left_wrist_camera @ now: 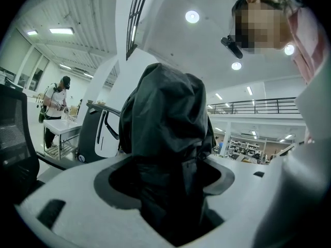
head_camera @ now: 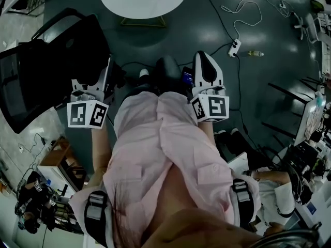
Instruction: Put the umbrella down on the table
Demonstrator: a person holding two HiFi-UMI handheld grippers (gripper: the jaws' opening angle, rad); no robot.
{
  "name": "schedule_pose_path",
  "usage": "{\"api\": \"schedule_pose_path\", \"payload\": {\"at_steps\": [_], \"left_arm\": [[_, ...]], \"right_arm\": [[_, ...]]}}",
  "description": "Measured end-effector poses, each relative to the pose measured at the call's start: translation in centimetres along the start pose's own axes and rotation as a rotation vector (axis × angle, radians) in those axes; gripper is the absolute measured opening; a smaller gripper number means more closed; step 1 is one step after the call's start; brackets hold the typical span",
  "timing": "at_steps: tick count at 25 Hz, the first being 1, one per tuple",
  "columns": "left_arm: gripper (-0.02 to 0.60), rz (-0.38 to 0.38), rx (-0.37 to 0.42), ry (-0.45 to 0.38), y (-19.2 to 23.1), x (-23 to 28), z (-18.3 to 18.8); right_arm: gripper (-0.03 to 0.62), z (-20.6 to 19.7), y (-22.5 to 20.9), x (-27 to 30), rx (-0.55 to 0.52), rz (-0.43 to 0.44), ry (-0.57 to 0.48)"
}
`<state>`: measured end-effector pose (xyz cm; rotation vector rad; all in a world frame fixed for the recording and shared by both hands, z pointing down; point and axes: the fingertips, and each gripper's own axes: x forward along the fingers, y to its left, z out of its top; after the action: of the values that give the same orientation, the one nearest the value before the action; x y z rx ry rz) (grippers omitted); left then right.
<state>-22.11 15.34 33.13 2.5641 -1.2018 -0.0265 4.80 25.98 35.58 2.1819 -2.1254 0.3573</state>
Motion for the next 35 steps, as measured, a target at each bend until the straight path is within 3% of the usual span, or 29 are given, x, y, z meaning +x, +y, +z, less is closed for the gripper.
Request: {"api": "schedule_pose_path", "payload": {"at_steps": [9,20,26,35], "left_arm": [[0.324,0.099,-0.009,-0.01,2.2,4.8,0.1],[0.324,0.288,-0.011,-0.071,3.8,12.2,1.7],[0.324,0.318,-0.01,-0.057,3.5,14.5,2.0],[0.324,0.297,-0.034,-0.023,3.4,17.9,1.5]], "right_arm": [[0.037,1.0,-2.1,7.8,-0.015,0.106,0.013],[0.037,5.0,-8.4,18.2,-0.06,0.237,0.021],[0.037,5.4,-11.0,20.3,-0.039,0.227,0.038],[0.037,4.7,-11.8,22.8,-0.011,0.231,0.065]]}}
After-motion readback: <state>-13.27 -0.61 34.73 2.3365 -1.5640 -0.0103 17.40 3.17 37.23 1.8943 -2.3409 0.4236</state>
